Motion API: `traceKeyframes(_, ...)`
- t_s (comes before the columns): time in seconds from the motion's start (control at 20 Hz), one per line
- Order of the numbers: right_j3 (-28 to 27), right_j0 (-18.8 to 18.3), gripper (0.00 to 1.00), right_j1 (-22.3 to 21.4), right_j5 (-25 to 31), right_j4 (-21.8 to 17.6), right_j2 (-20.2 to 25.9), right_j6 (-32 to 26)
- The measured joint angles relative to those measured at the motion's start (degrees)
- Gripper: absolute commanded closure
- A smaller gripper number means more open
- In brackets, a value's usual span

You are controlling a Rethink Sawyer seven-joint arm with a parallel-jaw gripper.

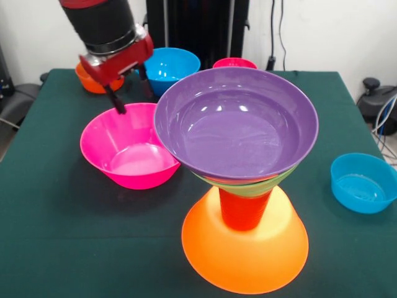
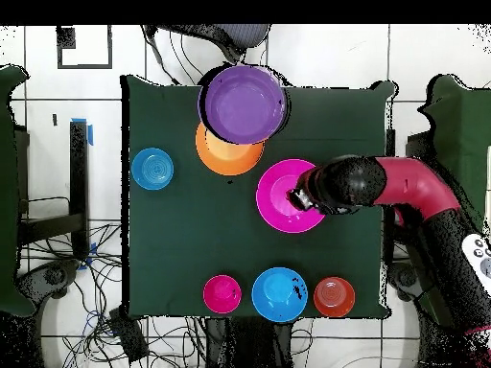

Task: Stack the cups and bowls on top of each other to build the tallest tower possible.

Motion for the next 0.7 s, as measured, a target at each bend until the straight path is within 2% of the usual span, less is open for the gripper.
traceKeyframes(0.15, 2.28, -1.15, 0.0, 0.38, 0.34, -1.06, 2.2, -7.22)
traceKeyframes(0.4, 4.92, -2.96, 0.0, 0.22, 0.84, -1.76, 3.4, -12.64)
traceKeyframes(0.7, 6.63, -4.78, 0.0, 0.1, 0.87, -1.94, 3.45, -13.56)
